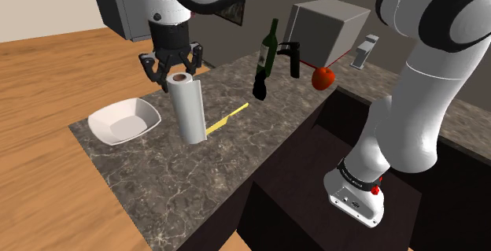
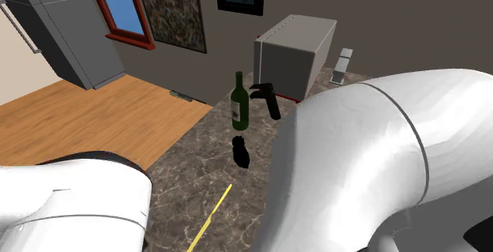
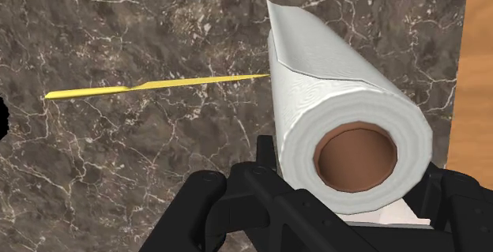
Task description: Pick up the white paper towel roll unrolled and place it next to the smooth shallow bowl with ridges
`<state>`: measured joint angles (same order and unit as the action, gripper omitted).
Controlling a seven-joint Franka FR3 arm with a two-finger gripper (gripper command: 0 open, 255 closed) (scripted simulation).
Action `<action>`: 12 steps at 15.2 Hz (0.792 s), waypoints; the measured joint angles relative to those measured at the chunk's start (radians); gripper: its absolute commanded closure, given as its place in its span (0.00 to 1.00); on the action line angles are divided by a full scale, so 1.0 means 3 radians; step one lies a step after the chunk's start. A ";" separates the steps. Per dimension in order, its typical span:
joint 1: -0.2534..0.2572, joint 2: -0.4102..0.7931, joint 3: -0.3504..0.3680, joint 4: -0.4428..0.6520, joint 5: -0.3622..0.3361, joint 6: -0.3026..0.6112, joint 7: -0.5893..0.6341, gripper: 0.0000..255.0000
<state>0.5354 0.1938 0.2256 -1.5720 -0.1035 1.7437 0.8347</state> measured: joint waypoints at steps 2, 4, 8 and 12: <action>0.0103 0.0160 0.0052 0.0197 -0.0043 -0.0054 0.0150 1.00; 0.0228 0.0374 0.0101 0.0546 -0.0103 -0.0204 0.0298 1.00; 0.0291 0.0494 0.0119 0.0553 -0.0136 -0.0105 0.0394 1.00; 0.0285 0.0503 0.0116 0.0387 -0.0142 0.0069 0.0412 1.00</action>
<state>0.6210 0.3446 0.2604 -1.4560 -0.1461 1.7645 0.9582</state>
